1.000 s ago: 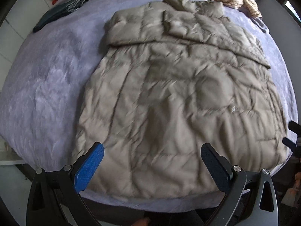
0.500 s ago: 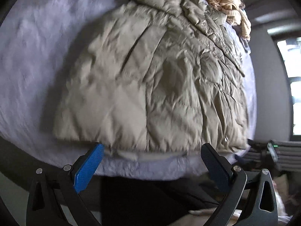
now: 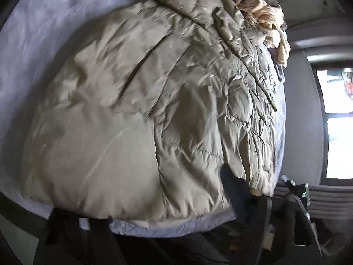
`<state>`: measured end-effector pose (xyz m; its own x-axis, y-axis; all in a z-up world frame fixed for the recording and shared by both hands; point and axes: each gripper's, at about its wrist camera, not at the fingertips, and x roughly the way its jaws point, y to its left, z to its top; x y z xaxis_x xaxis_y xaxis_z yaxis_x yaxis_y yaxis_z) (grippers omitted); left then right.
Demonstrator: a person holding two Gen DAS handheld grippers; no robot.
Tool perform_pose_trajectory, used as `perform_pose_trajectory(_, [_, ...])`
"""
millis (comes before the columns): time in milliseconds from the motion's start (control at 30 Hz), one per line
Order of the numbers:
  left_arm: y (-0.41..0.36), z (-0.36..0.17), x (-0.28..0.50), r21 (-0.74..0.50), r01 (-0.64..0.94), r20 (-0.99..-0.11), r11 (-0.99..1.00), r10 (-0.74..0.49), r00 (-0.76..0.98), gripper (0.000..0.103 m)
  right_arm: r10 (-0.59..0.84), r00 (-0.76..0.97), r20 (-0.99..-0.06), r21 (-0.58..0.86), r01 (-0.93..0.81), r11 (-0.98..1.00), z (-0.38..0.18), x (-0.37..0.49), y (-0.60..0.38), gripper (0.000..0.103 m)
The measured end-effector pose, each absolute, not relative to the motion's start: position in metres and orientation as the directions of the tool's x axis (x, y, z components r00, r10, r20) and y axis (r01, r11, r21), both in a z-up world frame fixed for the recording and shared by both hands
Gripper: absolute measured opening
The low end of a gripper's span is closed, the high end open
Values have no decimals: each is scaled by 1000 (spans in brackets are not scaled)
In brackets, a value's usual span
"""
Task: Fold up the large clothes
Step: 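Grasp the jacket hem with both tools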
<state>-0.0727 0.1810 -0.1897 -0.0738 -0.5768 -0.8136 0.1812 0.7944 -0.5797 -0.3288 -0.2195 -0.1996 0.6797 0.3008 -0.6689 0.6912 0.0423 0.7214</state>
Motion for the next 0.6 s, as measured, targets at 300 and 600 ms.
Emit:
perform_pose_trajectory(300, [181,-176,-70,-435,297,-891,850,-454,-5,23,328,637,-698,678,735,15,-210,-333,-225,21])
perform_pose_trajectory(600, [170,-145,-74,-320,403,-918,857,-386,92,17,345,556,-756,648,712,271,-174,-297,-236,9])
